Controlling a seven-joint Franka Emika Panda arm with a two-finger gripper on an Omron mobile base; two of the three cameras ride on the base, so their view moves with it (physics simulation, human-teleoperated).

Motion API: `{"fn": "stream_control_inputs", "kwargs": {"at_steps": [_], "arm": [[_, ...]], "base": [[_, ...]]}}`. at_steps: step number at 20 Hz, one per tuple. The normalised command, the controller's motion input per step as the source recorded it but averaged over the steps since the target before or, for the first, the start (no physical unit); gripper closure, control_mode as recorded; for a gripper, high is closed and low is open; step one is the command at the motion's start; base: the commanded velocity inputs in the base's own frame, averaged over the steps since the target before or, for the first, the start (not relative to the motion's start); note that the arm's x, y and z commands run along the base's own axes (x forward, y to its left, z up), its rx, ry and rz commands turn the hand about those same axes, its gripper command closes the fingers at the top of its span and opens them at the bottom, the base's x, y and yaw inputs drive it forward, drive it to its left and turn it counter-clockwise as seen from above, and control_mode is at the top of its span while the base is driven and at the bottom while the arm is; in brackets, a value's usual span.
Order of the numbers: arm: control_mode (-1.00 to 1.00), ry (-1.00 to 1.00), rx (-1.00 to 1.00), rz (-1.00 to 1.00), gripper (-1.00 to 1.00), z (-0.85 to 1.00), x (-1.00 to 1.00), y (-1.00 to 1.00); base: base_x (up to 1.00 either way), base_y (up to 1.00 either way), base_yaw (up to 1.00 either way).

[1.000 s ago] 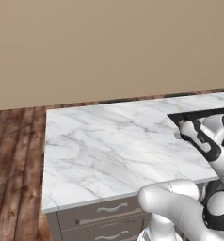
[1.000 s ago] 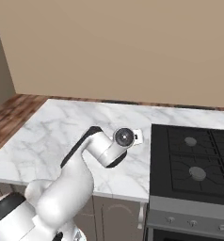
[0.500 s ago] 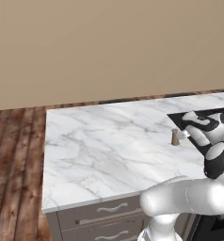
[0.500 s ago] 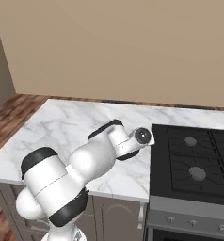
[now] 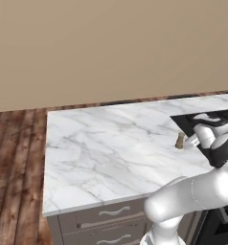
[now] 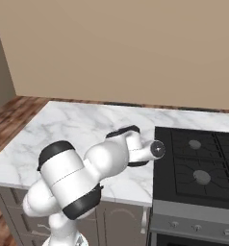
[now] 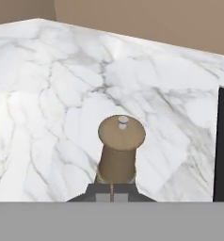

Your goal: Take 2 condiments from the cabinet and move them on the counter near the stove.Make sure the condiments are lined up with each other, next to each other.

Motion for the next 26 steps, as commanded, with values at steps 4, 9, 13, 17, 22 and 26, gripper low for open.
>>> {"fn": "stream_control_inputs", "kwargs": {"at_steps": [4, 9, 13, 17, 22, 26], "arm": [[-1.0, -0.07, 0.0, 0.16, 1.0, -0.18, -0.04, 0.0], [-1.0, -0.1, 0.0, 0.12, 1.0, 0.1, -0.16, 0.0], [-1.0, -0.07, -0.03, 0.01, -1.0, 0.98, -0.33, 0.02], [-1.0, 0.01, -0.06, 0.0, -1.0, 0.94, -0.55, 0.0], [-1.0, 0.26, -0.12, -0.03, -1.0, 0.24, -0.19, 0.56], [-1.0, 0.14, -0.11, -0.06, -1.0, 0.0, -0.16, 1.0]], "base": [[0.0, 0.0, 0.0], [0.0, 0.0, 0.0], [0.0, 0.0, 0.0], [0.0, 0.0, 0.0], [0.0, 0.0, 0.0], [0.0, 0.0, 0.0]]}}
